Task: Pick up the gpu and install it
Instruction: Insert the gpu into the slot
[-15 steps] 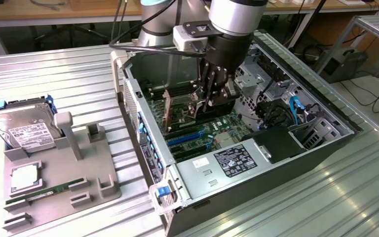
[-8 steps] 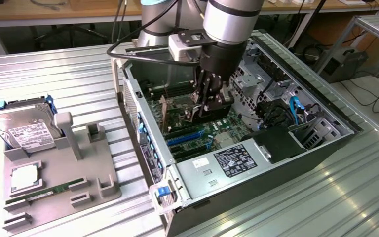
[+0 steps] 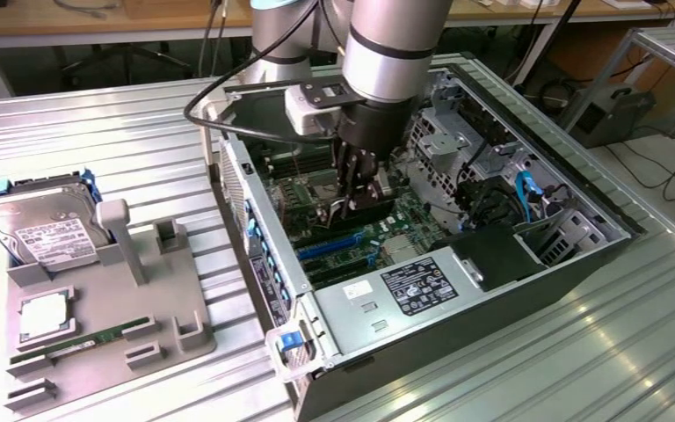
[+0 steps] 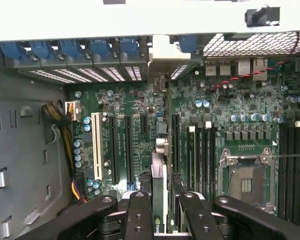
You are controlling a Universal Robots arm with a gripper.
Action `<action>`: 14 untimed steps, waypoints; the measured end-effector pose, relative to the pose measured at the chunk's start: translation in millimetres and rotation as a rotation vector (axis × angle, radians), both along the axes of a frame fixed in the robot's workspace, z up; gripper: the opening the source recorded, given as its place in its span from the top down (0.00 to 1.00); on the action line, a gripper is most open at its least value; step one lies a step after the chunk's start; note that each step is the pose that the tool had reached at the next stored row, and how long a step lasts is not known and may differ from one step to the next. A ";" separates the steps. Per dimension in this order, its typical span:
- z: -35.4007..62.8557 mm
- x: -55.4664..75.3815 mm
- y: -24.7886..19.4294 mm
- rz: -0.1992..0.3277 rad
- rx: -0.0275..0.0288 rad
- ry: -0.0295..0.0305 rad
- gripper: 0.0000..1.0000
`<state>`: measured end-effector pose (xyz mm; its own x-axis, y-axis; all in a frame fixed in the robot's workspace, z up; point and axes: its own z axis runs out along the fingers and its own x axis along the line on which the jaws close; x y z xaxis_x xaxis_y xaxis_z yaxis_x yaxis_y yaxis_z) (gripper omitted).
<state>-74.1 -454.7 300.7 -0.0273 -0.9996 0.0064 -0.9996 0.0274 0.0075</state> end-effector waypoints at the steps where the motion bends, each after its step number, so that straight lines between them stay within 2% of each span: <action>1: -1.6 -0.4 -0.2 0.002 -0.0001 0.0001 0.74; 14: -21.5 -5.1 -1.5 0.020 0.0000 0.0000 0.74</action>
